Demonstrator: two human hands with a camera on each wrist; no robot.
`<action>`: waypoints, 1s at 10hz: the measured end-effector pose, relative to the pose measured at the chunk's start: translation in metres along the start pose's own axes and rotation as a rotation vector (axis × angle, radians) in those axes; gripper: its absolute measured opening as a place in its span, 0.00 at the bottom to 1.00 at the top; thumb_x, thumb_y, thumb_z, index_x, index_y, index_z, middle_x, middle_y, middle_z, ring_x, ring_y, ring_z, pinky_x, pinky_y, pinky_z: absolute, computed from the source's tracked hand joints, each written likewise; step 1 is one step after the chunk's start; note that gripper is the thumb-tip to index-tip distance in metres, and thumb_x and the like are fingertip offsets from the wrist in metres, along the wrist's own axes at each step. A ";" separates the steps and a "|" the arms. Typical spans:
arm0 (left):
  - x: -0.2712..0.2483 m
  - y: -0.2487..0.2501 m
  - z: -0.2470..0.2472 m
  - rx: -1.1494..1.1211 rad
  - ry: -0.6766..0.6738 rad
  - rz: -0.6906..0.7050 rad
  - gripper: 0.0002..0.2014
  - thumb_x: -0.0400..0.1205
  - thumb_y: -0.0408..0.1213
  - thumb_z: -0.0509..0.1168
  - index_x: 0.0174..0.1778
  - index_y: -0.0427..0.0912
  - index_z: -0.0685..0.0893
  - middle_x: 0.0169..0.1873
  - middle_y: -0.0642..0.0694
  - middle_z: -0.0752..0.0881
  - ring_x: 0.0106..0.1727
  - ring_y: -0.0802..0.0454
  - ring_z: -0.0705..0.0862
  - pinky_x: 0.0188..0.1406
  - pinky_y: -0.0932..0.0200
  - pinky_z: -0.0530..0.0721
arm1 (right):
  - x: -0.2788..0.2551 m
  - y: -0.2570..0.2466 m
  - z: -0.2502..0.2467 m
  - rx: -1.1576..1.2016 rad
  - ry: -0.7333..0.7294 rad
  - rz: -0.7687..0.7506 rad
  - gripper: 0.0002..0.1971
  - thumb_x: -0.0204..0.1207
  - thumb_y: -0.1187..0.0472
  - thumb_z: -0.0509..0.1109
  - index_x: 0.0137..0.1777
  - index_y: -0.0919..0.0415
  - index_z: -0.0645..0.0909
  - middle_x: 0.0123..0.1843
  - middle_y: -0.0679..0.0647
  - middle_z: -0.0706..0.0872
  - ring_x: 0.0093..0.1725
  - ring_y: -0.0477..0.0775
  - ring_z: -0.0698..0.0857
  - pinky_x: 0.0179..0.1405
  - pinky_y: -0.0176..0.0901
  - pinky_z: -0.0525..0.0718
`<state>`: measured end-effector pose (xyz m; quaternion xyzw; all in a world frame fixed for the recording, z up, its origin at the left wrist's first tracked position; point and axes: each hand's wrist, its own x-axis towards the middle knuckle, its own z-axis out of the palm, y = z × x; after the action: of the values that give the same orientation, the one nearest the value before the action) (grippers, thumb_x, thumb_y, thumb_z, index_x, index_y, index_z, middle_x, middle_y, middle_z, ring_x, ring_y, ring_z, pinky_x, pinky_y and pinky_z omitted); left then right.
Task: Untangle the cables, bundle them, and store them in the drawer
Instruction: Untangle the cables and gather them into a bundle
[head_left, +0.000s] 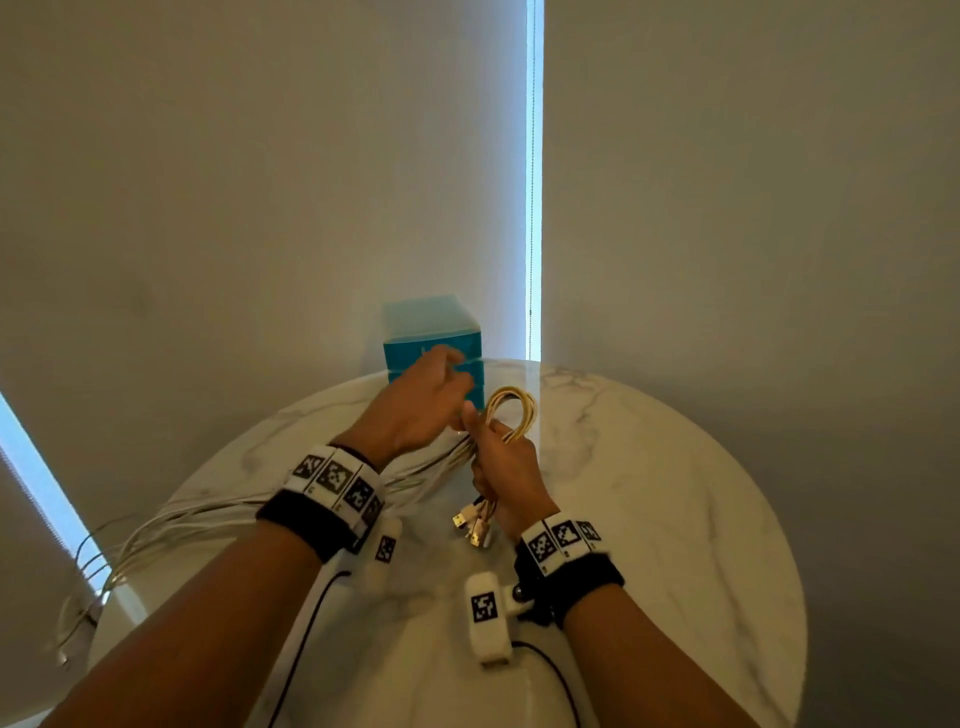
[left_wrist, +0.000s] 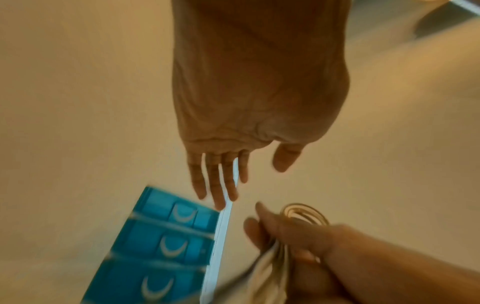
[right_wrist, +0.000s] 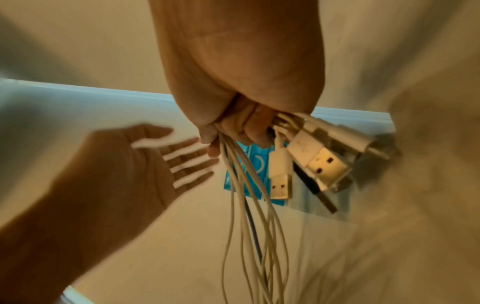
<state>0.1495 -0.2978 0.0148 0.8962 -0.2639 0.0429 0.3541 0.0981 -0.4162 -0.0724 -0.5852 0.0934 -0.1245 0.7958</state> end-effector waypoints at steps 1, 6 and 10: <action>0.008 0.034 -0.012 0.418 -0.079 0.258 0.28 0.84 0.54 0.71 0.82 0.60 0.74 0.73 0.55 0.83 0.68 0.52 0.84 0.64 0.47 0.86 | 0.000 0.000 0.003 -0.098 -0.003 -0.077 0.16 0.88 0.52 0.75 0.36 0.52 0.88 0.19 0.44 0.75 0.22 0.45 0.70 0.27 0.41 0.67; 0.018 0.092 0.010 0.777 0.080 0.478 0.09 0.86 0.38 0.74 0.42 0.46 0.82 0.44 0.45 0.92 0.44 0.48 0.87 0.54 0.52 0.86 | -0.004 -0.010 -0.003 -0.091 -0.138 0.114 0.20 0.87 0.47 0.71 0.38 0.60 0.84 0.27 0.59 0.83 0.24 0.56 0.79 0.27 0.47 0.83; 0.006 0.043 -0.003 0.198 -0.239 0.188 0.36 0.80 0.54 0.81 0.83 0.61 0.73 0.74 0.51 0.82 0.66 0.52 0.87 0.69 0.50 0.87 | 0.027 0.010 -0.005 -0.038 -0.051 0.109 0.22 0.95 0.50 0.58 0.41 0.58 0.81 0.22 0.47 0.79 0.18 0.44 0.75 0.16 0.38 0.72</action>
<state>0.1334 -0.3250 0.0448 0.8968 -0.3810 -0.0051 0.2249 0.1237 -0.4259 -0.0832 -0.5971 0.1071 -0.0642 0.7924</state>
